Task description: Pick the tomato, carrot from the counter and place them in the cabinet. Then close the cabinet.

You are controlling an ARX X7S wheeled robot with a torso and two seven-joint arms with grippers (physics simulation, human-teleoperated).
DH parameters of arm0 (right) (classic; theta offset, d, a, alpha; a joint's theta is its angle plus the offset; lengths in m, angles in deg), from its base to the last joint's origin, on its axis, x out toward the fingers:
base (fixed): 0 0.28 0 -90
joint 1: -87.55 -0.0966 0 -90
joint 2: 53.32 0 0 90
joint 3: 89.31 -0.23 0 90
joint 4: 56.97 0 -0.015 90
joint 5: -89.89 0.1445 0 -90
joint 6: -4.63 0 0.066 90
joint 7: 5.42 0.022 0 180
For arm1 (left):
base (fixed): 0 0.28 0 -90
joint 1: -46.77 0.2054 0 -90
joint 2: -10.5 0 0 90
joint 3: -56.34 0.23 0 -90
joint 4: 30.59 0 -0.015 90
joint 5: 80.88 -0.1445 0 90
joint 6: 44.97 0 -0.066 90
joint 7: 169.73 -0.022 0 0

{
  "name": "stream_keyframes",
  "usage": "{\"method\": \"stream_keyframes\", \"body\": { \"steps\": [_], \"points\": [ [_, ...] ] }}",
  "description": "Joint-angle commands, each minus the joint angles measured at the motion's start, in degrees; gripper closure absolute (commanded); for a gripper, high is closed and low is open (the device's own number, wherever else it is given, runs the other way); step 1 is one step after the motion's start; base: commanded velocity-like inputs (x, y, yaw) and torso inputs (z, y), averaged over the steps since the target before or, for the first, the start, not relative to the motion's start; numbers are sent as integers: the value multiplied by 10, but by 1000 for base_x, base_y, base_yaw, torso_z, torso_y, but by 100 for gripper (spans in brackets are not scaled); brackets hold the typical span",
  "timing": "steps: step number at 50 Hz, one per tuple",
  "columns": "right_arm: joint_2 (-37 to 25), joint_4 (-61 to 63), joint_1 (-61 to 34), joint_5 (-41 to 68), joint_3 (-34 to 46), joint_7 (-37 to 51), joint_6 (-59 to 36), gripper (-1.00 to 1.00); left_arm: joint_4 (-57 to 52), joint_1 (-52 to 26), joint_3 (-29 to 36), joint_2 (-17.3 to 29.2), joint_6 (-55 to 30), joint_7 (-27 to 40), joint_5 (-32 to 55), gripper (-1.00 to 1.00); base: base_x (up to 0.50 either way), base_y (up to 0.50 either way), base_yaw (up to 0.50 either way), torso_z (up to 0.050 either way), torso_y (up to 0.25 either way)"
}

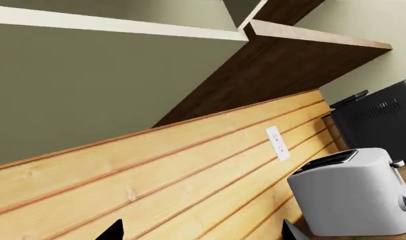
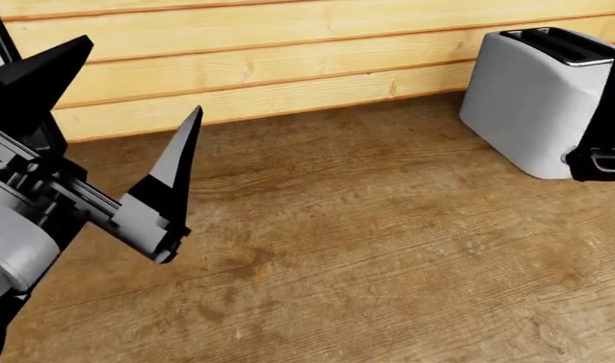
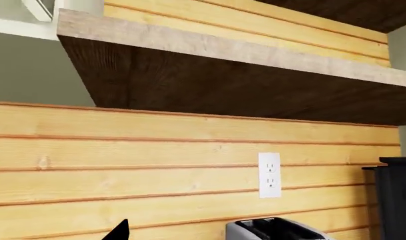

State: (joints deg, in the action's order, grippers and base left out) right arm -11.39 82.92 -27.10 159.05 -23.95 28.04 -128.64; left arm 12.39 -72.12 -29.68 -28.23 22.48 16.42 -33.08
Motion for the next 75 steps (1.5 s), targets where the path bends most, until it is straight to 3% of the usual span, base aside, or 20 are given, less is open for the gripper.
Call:
{"method": "stream_keyframes", "body": {
  "steps": [1,8,17,39,54,64,75],
  "points": [
    [-21,23,30,61,-132,27,29,-100,25,85,12,-43,25,-8,-43,-100,0,0,0,0,0],
    [-66,34,7,131,-181,63,42,-100,41,106,13,-50,39,-5,-68,-100,0,0,0,0,0],
    [-84,44,7,151,-179,68,38,-100,40,107,3,-54,33,18,-60,-100,0,0,0,0,0],
    [-66,48,30,134,-177,46,30,-100,7,105,-11,-43,24,36,-29,-100,-405,212,0,0,0],
    [-39,43,49,128,-177,29,31,-100,-4,96,-3,-47,19,43,-22,-100,-514,-292,0,0,0],
    [-11,47,43,84,-124,-1,34,-100,-7,78,-7,-52,7,68,-8,-100,-331,-235,22,0,0],
    [35,35,42,-2,-39,-53,35,-100,-5,67,-8,-61,-1,94,-7,-100,0,0,500,0,0]
  ]
}}
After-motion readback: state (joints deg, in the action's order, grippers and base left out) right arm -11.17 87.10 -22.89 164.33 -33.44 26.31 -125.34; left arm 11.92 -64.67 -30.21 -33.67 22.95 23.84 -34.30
